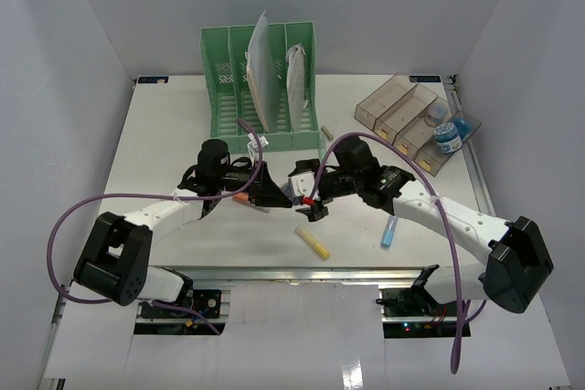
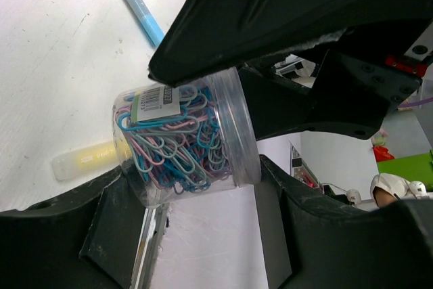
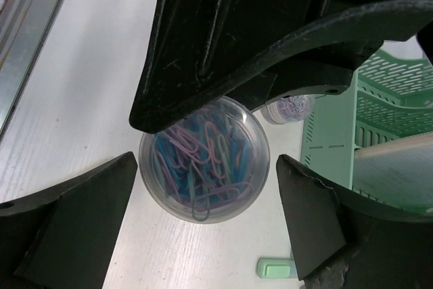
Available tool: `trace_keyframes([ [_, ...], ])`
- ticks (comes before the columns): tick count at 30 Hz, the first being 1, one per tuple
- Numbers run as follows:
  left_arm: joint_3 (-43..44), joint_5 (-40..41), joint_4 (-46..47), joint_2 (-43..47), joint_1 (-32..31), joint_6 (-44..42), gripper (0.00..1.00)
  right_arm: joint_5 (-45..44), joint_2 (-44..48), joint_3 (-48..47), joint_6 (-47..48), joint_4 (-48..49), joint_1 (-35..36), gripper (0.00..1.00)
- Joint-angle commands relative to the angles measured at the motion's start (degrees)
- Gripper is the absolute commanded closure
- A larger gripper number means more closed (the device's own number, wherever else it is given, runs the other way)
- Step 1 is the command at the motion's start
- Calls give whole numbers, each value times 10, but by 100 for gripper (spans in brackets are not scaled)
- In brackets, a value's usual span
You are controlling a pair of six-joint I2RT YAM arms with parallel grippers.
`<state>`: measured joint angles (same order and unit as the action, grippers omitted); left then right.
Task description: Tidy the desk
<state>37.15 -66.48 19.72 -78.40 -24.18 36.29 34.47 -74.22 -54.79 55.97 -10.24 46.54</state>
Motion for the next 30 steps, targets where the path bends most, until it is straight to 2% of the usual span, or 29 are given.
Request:
trace_keyframes([
  [1, 22, -10, 3, 2, -2, -17, 98, -2, -17, -33, 10, -8, 16, 8],
  [4, 22, -8, -4, 4, -2, -20, 96, -6, -21, -32, 17, -11, 21, 5],
  [6, 24, -3, -11, 5, -2, -24, 89, -8, -21, -32, 20, -12, 22, 14],
  [13, 37, 14, -49, 14, -2, -40, 55, -10, -16, -35, 32, -29, 21, 55],
  [15, 48, 19, -67, 16, -2, -51, 42, -9, -15, -38, 30, -33, 22, 71],
  [17, 56, 22, -80, 19, -2, -62, 33, -11, -12, -38, 29, -36, 20, 83],
  [22, 89, 35, -130, 28, 0, -98, 14, -20, 7, -11, 28, -35, -4, 86],
  [27, 160, 111, -231, 83, 5, -189, 2, 0, 48, 42, 13, -30, -112, 86],
  [30, 166, 197, -280, 138, 5, -236, 2, 44, 63, 71, -7, -26, -203, 86],
])
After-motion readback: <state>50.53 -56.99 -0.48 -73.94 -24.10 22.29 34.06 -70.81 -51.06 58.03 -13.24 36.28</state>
